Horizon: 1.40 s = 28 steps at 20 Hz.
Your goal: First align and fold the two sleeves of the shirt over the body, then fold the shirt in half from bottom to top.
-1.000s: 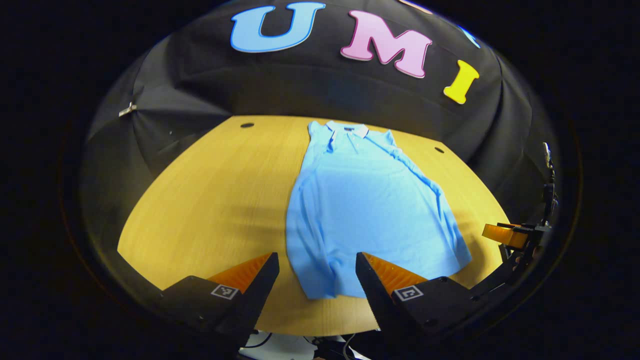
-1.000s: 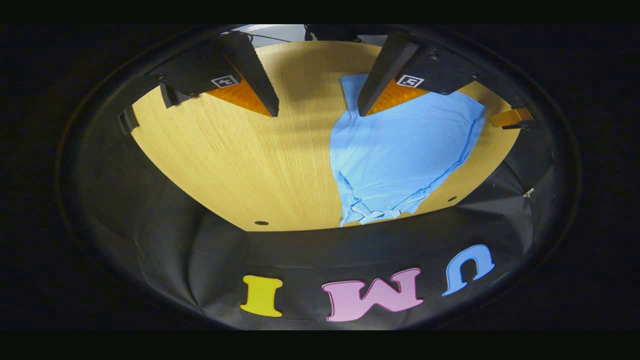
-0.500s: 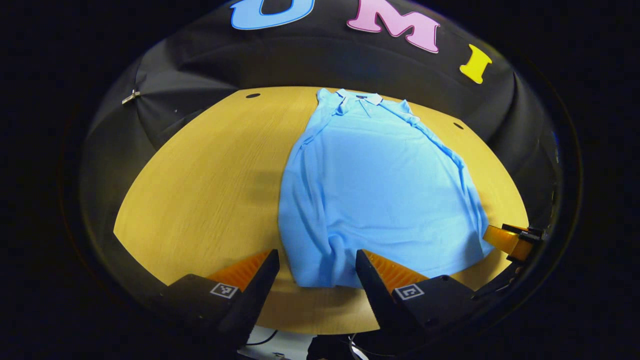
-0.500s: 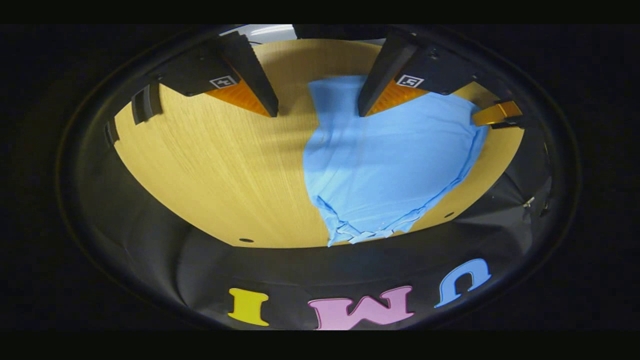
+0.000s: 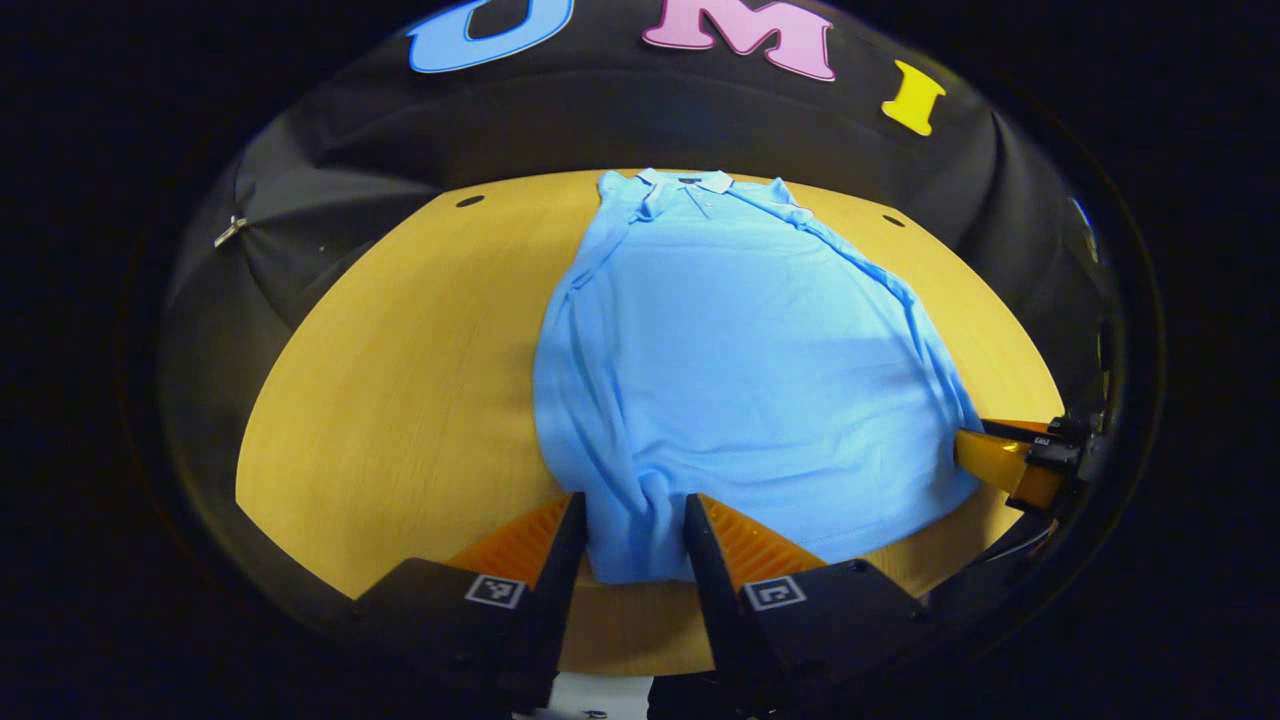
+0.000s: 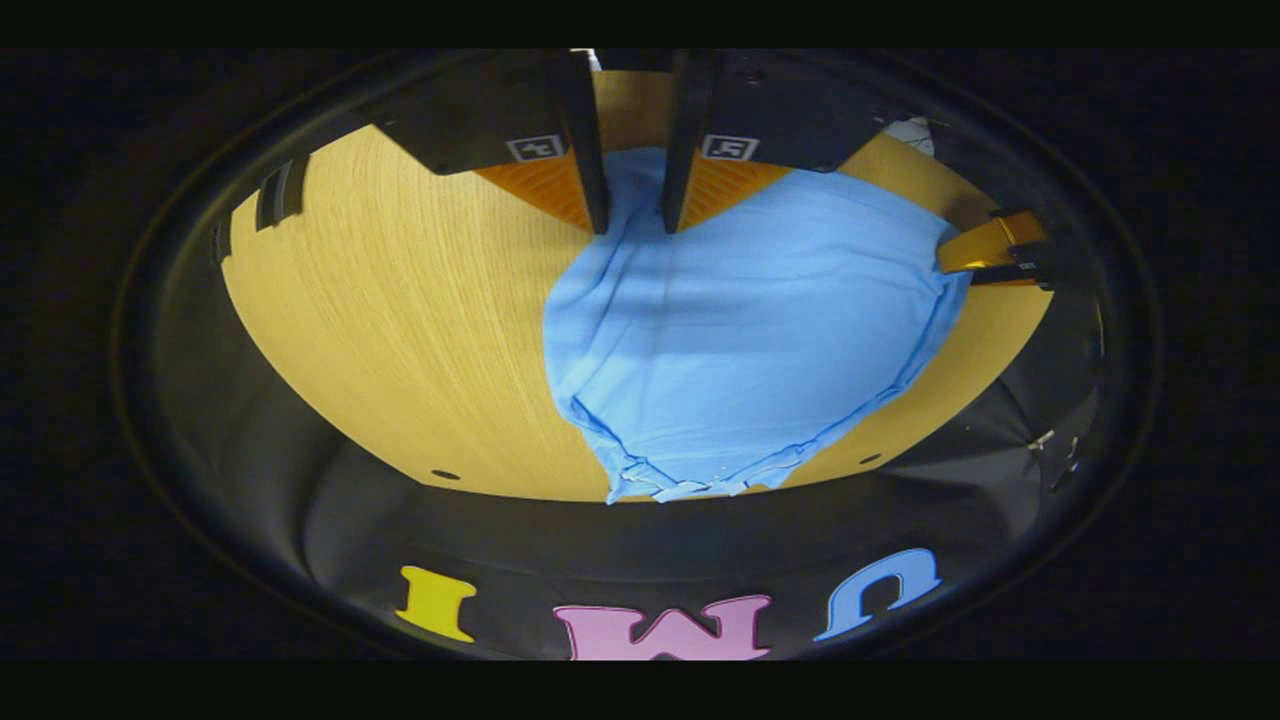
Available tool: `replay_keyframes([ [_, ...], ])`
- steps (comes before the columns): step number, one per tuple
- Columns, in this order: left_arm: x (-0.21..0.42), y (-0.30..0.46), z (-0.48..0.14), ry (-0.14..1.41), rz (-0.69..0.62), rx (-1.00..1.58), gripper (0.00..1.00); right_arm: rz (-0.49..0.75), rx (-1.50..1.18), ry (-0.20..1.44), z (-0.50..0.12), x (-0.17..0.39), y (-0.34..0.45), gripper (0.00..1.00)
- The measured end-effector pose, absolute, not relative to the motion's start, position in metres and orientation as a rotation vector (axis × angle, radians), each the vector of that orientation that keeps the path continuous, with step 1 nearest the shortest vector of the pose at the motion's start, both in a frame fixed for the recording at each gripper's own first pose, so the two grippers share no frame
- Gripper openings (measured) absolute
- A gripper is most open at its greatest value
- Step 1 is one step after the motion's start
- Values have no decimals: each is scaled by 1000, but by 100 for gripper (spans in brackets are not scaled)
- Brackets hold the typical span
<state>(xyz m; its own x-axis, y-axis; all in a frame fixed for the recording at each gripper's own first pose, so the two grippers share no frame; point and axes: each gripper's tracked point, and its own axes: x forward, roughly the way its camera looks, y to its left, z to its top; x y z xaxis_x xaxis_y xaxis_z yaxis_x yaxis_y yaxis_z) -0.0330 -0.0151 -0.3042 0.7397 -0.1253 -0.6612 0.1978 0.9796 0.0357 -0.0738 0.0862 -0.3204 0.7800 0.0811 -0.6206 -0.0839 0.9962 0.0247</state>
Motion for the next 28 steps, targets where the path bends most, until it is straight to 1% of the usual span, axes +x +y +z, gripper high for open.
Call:
replay_keyframes([
  [1,-30,-18,-304,711,-183,104,46,113,-7,668,-319,-74,88,30],
  [2,-29,-22,-303,712,-196,92,35,142,-14,678,-321,-73,88,17],
  [3,-26,-24,-303,707,-194,75,22,163,-16,685,-321,-73,88,22],
  [4,-24,-26,-302,703,-199,51,19,156,-12,691,-319,-70,84,17],
  [5,-26,-26,-300,703,-202,29,13,148,20,685,-315,-70,86,11],
  [6,-25,-26,-299,704,-201,13,11,164,30,692,-319,-67,89,6],
  [7,-25,-26,-299,712,-202,2,7,172,21,693,-319,-64,91,0],
  [9,-24,-27,-297,718,-208,-5,7,184,10,684,-317,-61,93,5],
  [12,-22,-27,-296,736,-202,-23,7,186,21,667,-311,-56,95,0],
  [13,-23,-27,-295,743,-196,-36,6,187,15,656,-305,-53,95,0],
  [14,-21,-28,-290,740,-194,-53,6,186,6,635,-298,-49,93,5],
  [17,-18,-30,-272,724,-190,-83,6,191,5,587,-273,-32,89,6],
  [18,-14,-32,-265,715,-192,-87,6,193,15,571,-265,-25,90,3],
  [20,-1,-37,-246,693,-197,-87,6,201,24,546,-251,-8,90,10],
  [23,28,-46,-215,643,-207,-105,6,216,20,491,-228,19,93,10],
  [25,49,-52,-197,613,-217,-119,6,231,19,448,-208,39,96,0],
  [26,61,-54,-189,598,-219,-118,6,237,15,425,-199,51,97,5],
  [27,75,-56,-182,581,-216,-114,6,241,10,405,-189,64,98,5],
  [28,87,-58,-176,572,-220,-112,6,244,8,380,-179,76,99,0],
])
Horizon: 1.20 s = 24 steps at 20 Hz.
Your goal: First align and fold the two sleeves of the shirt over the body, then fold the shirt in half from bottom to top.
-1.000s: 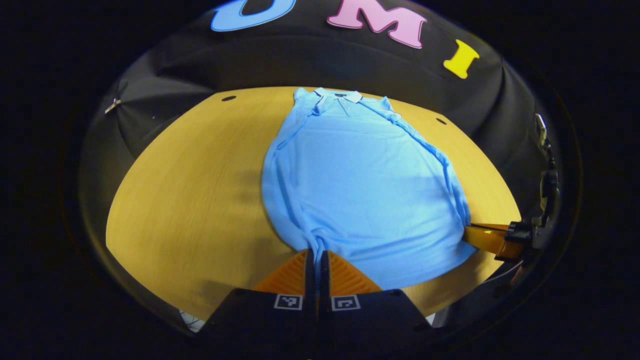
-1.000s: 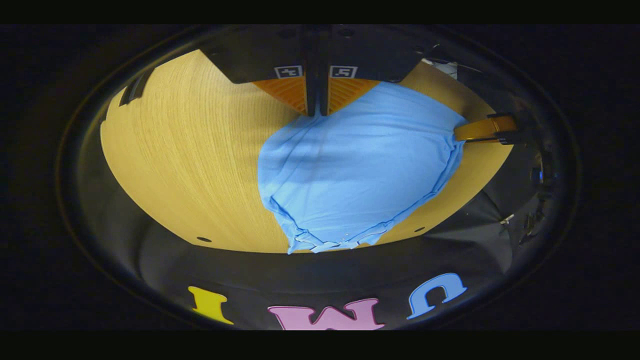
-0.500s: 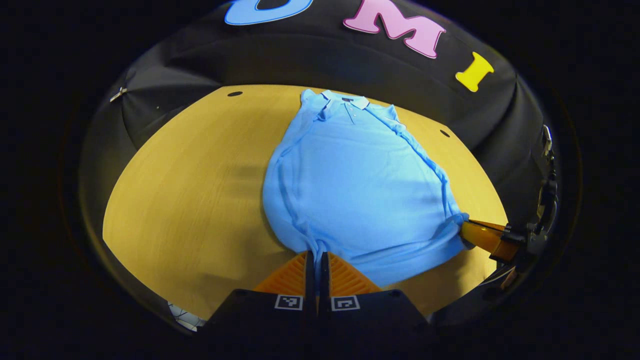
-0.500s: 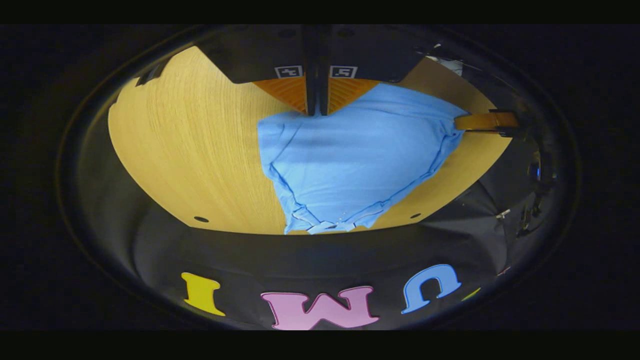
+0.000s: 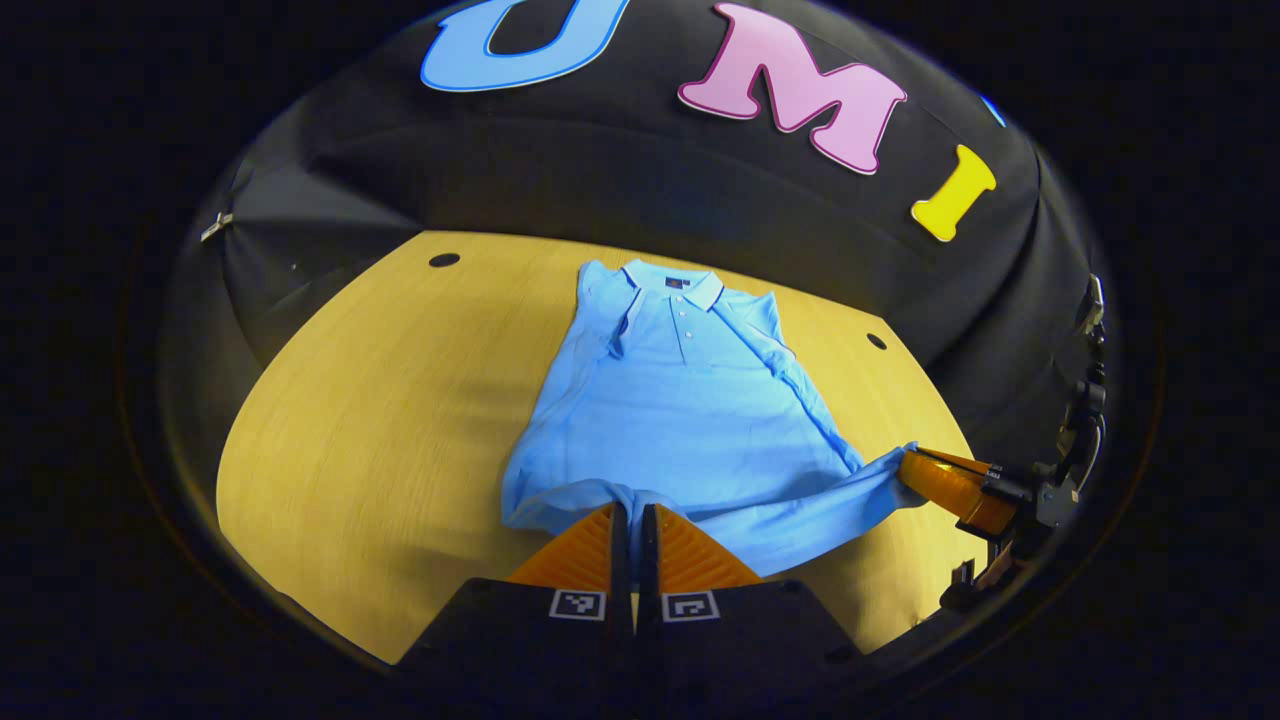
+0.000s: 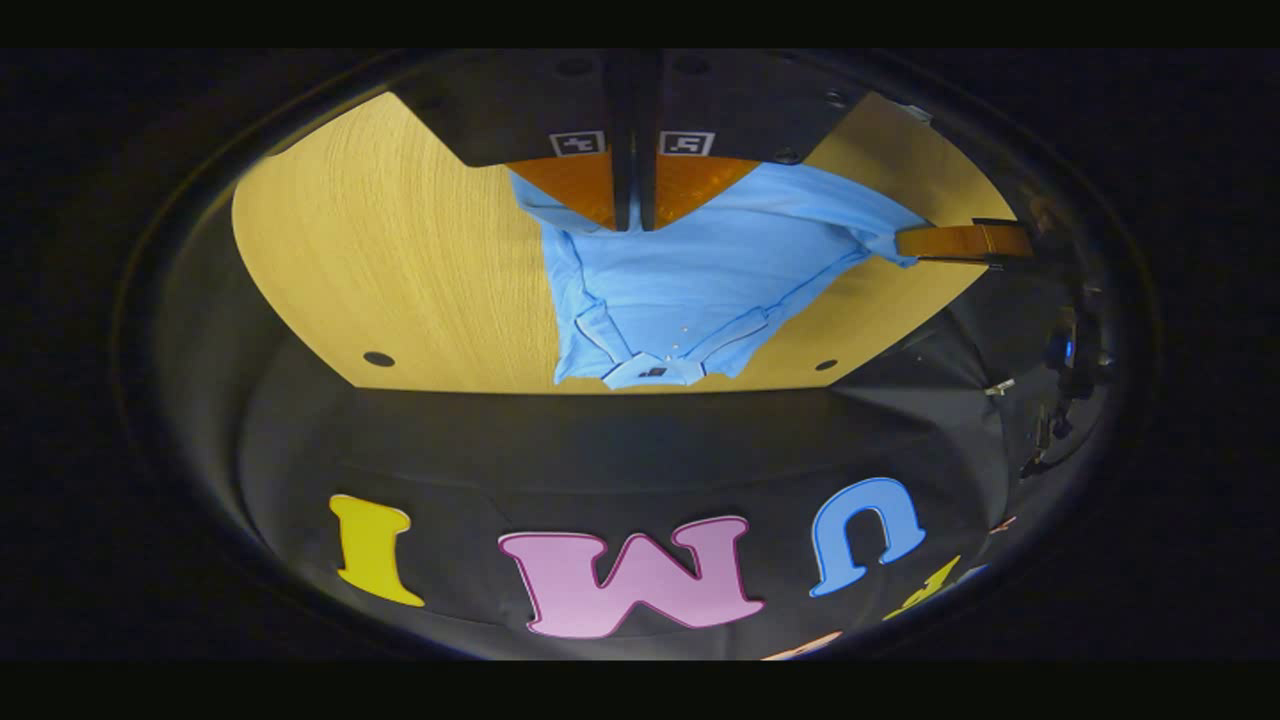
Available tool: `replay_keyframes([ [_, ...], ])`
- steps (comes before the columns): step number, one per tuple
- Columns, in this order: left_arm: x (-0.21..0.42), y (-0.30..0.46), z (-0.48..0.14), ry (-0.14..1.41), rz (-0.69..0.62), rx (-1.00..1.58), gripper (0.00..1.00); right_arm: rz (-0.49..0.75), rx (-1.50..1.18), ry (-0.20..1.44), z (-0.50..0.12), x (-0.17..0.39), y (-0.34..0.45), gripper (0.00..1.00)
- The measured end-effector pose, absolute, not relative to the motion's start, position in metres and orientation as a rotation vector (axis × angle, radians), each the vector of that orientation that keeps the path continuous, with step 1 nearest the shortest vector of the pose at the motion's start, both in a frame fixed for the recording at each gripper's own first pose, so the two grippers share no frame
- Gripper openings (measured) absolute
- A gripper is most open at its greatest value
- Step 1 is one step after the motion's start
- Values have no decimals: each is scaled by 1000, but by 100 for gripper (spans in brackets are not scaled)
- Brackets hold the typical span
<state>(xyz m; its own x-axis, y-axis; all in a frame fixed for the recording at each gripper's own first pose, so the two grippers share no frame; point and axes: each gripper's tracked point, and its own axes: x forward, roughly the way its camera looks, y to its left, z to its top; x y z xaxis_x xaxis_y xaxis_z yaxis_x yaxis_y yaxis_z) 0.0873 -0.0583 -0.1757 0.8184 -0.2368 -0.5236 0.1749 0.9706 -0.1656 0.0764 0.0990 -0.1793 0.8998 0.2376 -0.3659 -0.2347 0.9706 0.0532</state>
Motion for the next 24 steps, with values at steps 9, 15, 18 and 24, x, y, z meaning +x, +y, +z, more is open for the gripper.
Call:
replay_keyframes([
  [9,245,-76,-99,400,-236,-132,6,252,8,177,-105,218,102,4],
  [15,362,-79,-84,338,-250,-115,6,218,8,83,-67,329,103,5],
  [18,415,-81,-96,368,-258,-196,6,183,4,67,-62,376,102,10],
  [24,460,-78,-137,347,-249,-16,74,99,1,177,-121,409,82,3],
])
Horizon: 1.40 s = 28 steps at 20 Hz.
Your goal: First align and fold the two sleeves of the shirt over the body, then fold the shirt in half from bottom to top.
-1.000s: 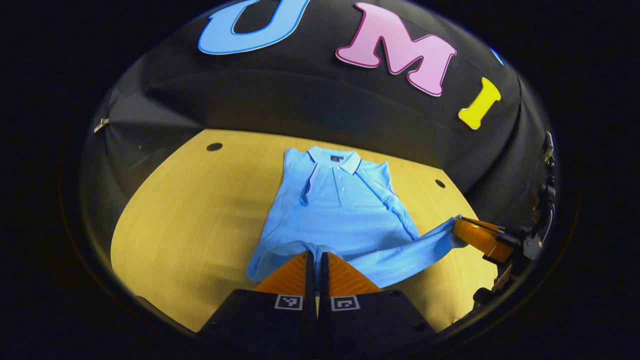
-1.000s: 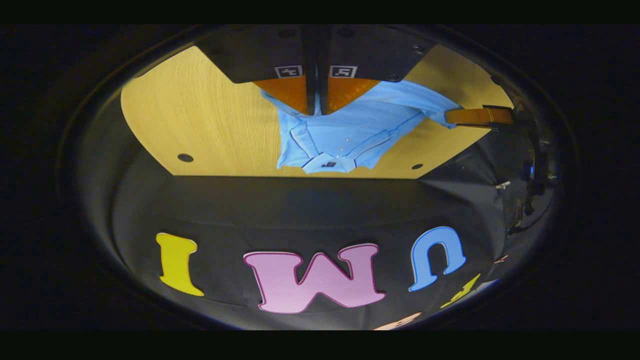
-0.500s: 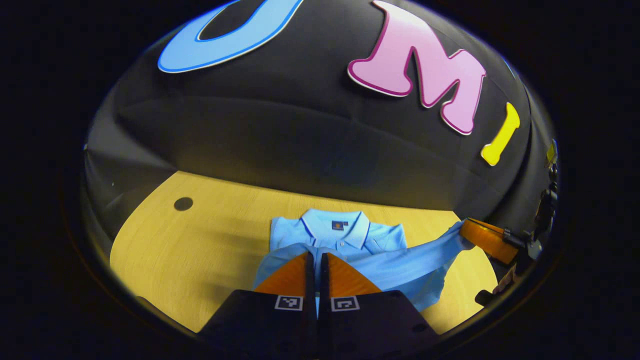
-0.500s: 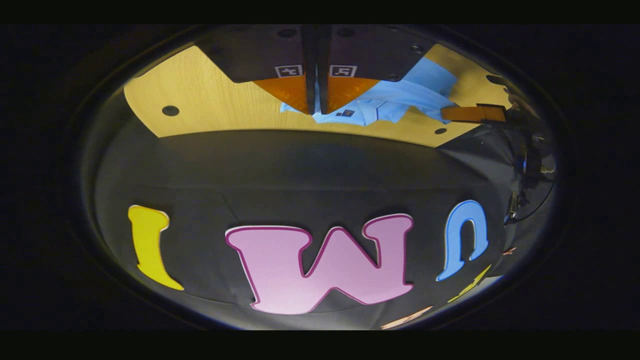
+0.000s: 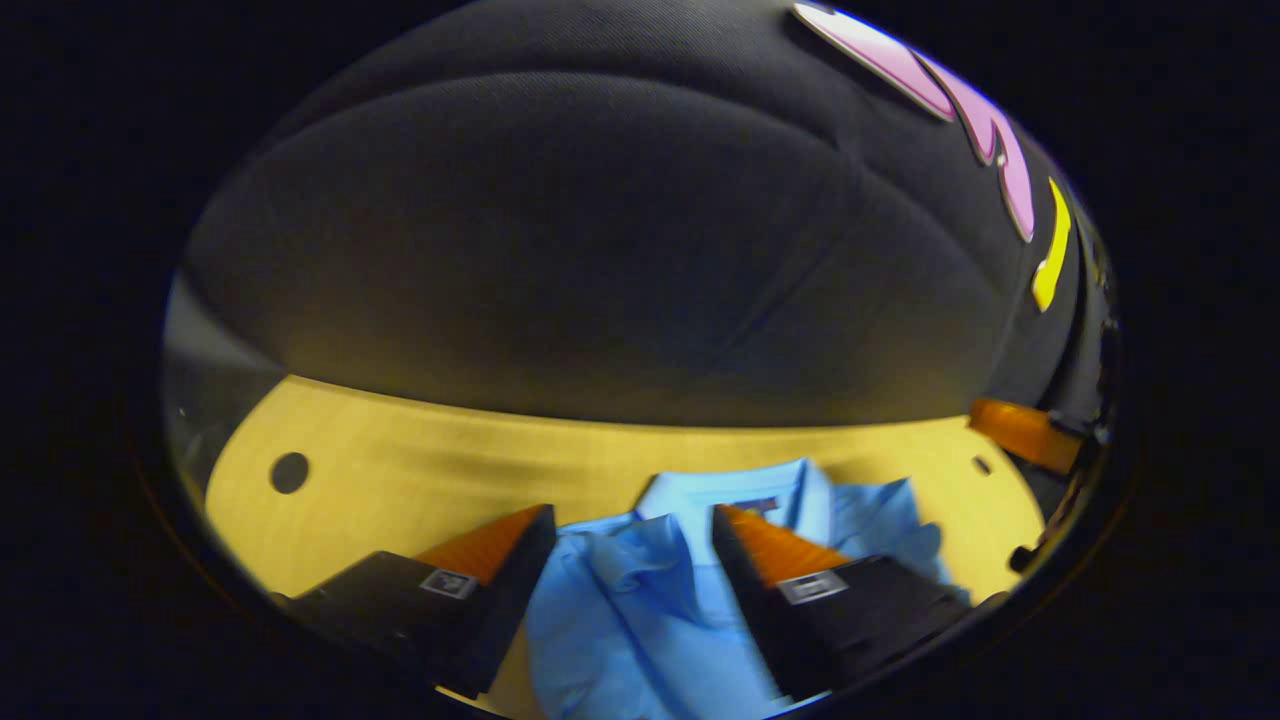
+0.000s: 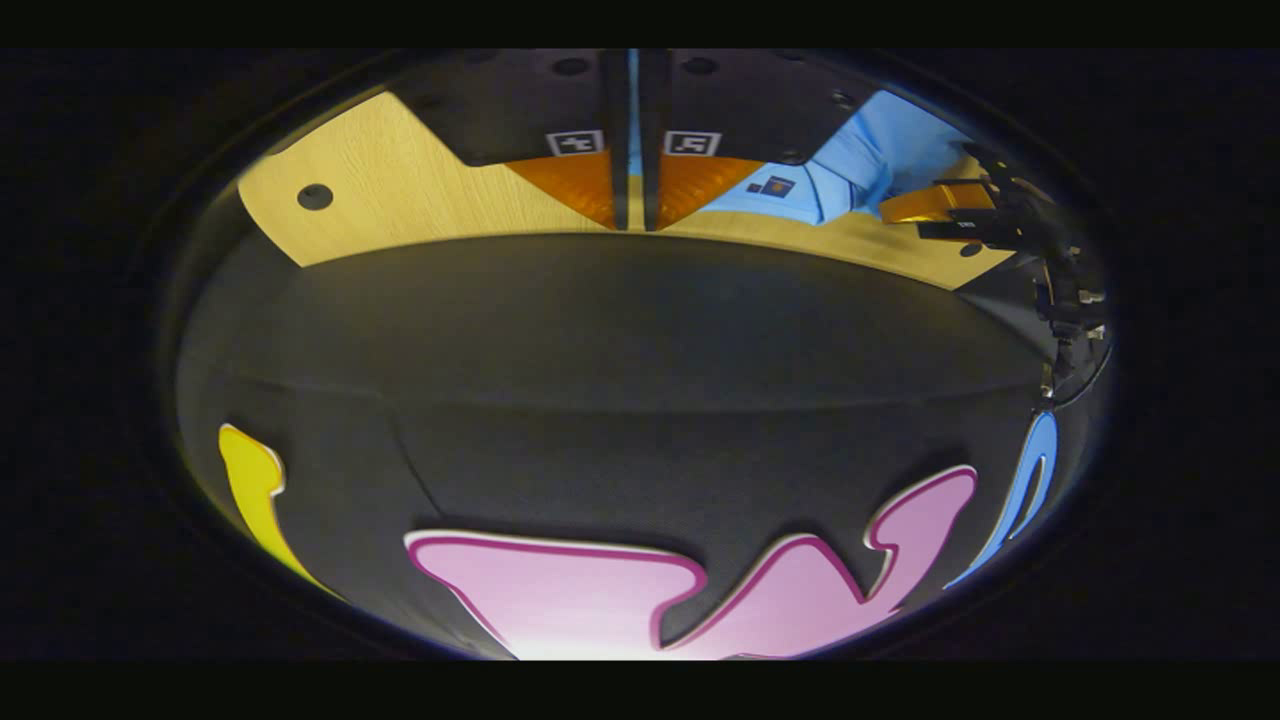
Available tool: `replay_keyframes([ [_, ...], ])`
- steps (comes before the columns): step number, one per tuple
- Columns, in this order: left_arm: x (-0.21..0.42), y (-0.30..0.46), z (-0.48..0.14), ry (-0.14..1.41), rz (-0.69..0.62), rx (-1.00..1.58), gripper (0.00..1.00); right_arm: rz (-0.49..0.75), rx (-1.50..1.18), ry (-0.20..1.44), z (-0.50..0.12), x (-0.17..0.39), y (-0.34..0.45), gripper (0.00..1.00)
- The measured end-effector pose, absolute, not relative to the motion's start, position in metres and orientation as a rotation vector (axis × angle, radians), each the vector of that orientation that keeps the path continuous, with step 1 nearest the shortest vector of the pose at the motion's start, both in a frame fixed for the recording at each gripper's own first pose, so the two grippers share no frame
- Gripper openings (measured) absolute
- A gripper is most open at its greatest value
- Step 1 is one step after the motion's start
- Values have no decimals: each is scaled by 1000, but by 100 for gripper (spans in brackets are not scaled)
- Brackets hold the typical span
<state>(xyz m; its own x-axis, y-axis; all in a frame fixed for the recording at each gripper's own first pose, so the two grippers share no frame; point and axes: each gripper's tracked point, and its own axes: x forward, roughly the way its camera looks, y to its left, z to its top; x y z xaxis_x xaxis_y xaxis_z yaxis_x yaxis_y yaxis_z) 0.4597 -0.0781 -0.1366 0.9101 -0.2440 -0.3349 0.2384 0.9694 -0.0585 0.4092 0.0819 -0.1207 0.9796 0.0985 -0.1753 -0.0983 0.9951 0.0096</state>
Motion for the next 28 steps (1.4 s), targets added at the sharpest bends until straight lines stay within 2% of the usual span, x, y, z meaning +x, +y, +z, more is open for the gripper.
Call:
replay_keyframes([
  [1,456,-77,-131,319,-244,-12,97,81,13,173,-124,402,75,27],
  [2,446,-73,-122,292,-228,-6,97,83,23,179,-128,391,74,38],
  [5,400,-64,-89,213,-194,53,97,69,-43,169,-129,344,60,100],
  [6,382,-63,-78,181,-184,65,97,65,-64,157,-126,329,58,95],
  [7,362,-62,-67,151,-179,69,97,66,-74,147,-120,312,58,100],
  [21,14,-31,29,-27,-197,-40,96,45,-95,-36,12,-9,61,99],
  [24,-56,-16,49,-80,-213,-87,96,94,-86,-4,13,-65,75,99],
  [28,-124,1,63,-172,-158,-81,96,140,-58,-36,26,-133,92,98],
])
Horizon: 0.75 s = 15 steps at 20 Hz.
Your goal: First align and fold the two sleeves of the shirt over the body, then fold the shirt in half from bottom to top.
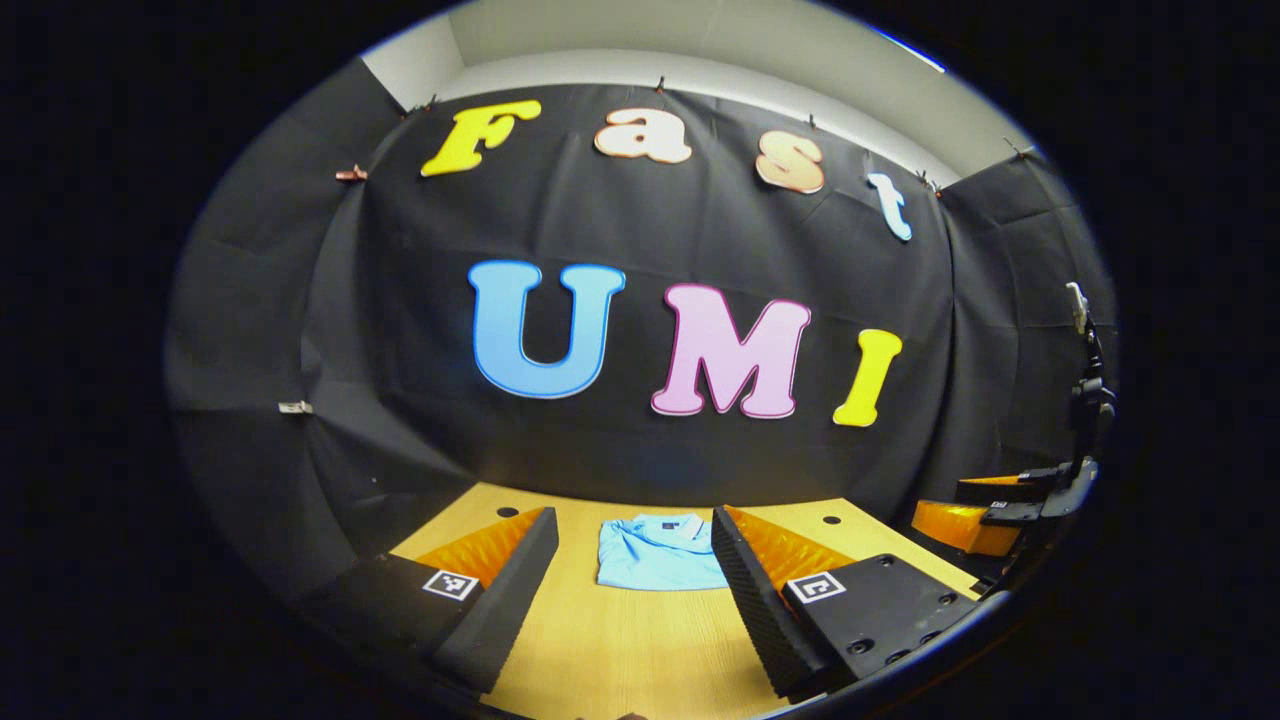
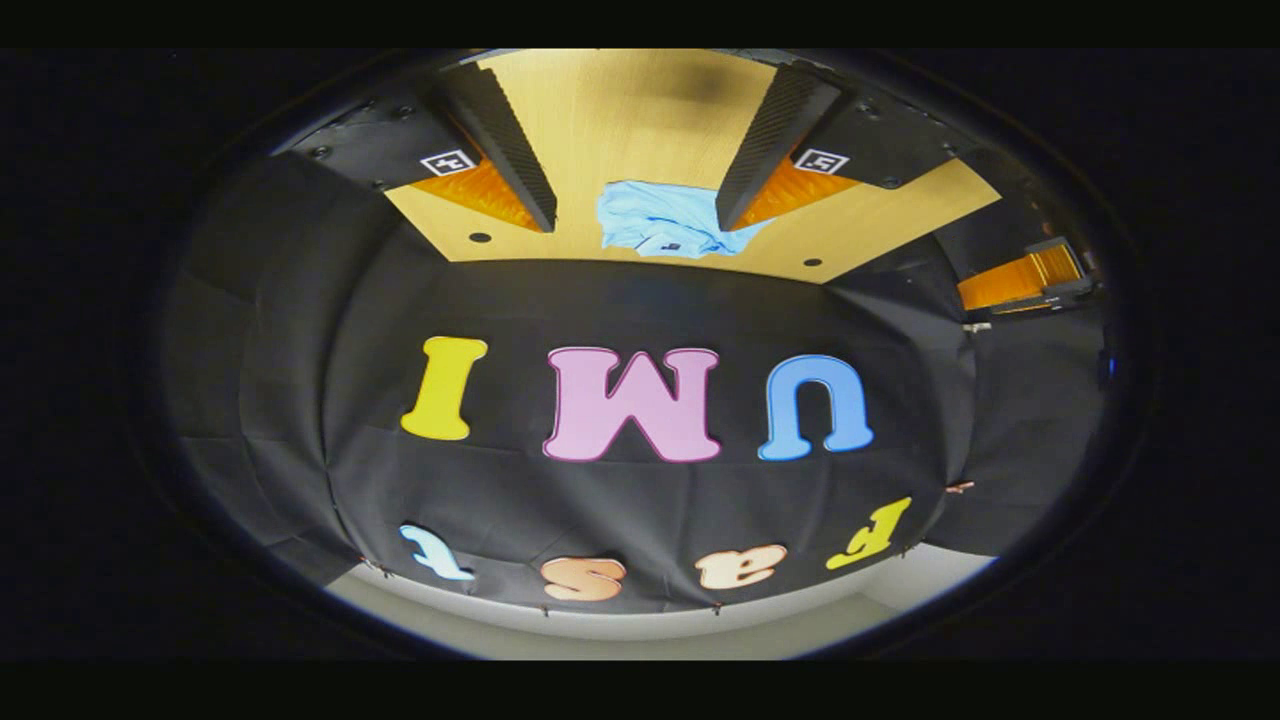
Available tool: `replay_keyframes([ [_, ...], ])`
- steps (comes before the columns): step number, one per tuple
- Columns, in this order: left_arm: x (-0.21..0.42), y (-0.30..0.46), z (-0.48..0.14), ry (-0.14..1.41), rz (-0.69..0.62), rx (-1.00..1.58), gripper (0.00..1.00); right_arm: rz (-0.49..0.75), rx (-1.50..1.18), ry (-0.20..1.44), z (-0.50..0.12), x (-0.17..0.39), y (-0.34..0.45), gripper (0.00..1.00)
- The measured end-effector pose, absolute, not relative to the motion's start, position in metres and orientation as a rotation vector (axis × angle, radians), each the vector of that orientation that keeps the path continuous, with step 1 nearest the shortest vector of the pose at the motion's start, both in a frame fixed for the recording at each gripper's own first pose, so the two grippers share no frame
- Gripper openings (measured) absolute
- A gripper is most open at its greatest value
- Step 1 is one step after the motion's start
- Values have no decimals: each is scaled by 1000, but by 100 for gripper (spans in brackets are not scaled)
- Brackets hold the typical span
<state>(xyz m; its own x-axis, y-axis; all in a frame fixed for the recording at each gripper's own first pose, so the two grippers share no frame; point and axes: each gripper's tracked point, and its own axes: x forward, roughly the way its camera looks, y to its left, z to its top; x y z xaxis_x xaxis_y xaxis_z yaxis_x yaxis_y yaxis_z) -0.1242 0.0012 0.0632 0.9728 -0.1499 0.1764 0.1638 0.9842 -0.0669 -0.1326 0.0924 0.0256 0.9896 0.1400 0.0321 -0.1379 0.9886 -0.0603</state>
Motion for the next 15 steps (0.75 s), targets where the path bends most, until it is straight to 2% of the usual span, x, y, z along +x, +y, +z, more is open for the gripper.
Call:
replay_keyframes([
  [4,-166,-5,66,-250,-166,-125,96,203,-61,-81,32,-188,116,99],
  [8,-198,-11,72,-383,-266,-130,96,153,-67,-139,40,-219,116,98],
  [11,-214,-12,54,-368,-292,-72,96,156,-24,-150,36,-228,122,98],
  [15,-223,-27,58,-367,-353,-133,96,136,-33,-187,38,-237,116,100],
])
